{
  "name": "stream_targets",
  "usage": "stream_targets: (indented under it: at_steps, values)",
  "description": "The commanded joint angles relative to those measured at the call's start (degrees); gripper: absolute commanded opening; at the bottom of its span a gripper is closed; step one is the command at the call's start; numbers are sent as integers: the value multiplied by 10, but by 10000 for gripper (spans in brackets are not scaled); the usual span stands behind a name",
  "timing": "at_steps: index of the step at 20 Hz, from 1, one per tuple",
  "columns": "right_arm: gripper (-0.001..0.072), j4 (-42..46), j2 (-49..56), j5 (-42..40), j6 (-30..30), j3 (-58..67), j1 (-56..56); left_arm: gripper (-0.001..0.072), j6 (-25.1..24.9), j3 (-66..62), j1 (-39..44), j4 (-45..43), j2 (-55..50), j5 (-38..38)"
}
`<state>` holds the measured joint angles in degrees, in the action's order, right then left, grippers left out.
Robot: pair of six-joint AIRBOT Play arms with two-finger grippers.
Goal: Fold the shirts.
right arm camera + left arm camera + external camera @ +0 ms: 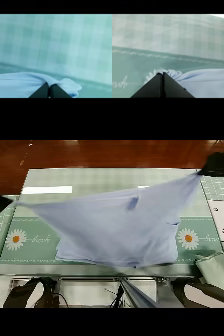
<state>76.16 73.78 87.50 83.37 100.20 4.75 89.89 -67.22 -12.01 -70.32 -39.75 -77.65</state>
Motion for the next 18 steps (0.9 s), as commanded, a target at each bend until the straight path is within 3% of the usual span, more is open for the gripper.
stream_targets:
  at_steps: [1,5,9,12,16,17,18]
  values:
    - [19,-3,103,-186,6,-9,-23,17,-38,36,19,57,-115,176]
    - [19,-21,182,-313,32,-9,-22,17,-59,36,66,59,-262,320]
    - [20,-21,251,-324,45,-9,-22,17,-59,36,106,59,-372,408]
    - [21,-21,292,-268,45,-9,-22,18,-59,36,121,59,-431,392]
    - [25,-5,295,-215,38,-9,-20,19,-59,34,118,58,-455,300]
    - [97,-1,282,-211,24,-7,-16,18,-66,23,109,56,-451,265]
    - [228,7,268,-202,18,1,-12,22,-84,3,95,56,-448,226]
